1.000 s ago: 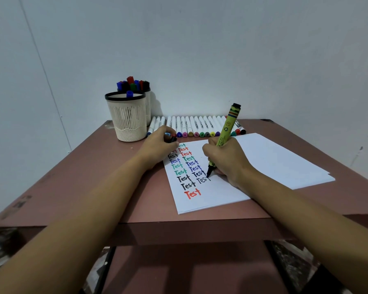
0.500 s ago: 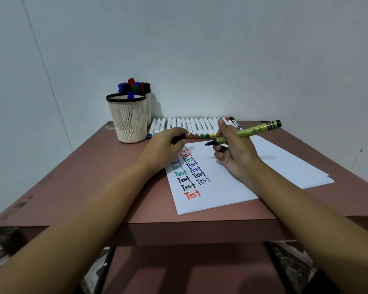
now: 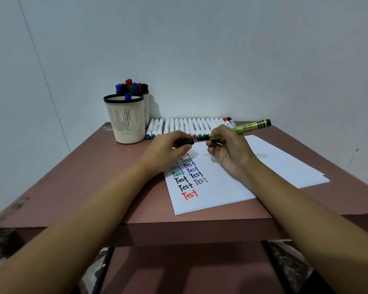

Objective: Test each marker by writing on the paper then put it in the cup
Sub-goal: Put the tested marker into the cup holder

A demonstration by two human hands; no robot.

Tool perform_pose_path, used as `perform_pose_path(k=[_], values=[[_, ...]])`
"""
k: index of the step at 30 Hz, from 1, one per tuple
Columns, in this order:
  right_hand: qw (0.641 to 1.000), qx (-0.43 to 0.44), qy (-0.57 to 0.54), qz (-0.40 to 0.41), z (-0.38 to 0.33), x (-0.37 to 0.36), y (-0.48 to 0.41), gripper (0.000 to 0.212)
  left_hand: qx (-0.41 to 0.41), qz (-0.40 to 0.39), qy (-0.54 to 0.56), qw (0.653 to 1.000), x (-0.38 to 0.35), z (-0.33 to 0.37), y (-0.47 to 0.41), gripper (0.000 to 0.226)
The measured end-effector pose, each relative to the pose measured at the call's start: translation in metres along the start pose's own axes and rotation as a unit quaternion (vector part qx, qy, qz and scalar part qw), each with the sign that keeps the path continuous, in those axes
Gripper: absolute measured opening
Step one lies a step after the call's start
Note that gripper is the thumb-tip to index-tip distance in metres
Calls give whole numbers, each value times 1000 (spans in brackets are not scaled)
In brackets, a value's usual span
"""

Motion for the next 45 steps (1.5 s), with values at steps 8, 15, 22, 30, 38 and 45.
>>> perform_pose_path(k=[8, 15, 22, 30, 38, 45], values=[[1000, -1, 24, -12, 3, -1, -1, 21, -12, -6, 5, 1000, -3, 0, -1, 27], [993, -13, 98, -66, 8, 0, -2, 12, -53, 11, -25, 998, -1, 2, 1, 25], [992, -12, 94, -89, 9, -3, -5, 20, -77, 16, -14, 997, -5, 12, 3, 23], [983, -52, 111, -137, 12, -2, -8, 19, -36, -53, 66, 996, -10, 6, 1, 21], [991, -33, 86, -101, 4, -3, -8, 17, 99, -25, 276, 956, -6, -3, -6, 6], [959, 100, 254, 78, -19, 23, -16, 21, 187, 101, 462, 861, 23, -20, -4, 2]])
Point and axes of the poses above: each hand's wrist, its own y-axis away from the middle knuckle, its own x-axis out of the back of the hand, z = x × y, the point moved 4 cm from there along -y, towards the middle knuckle, and after that the axes turned 12 degrees about -y, right-handed, at the moved point
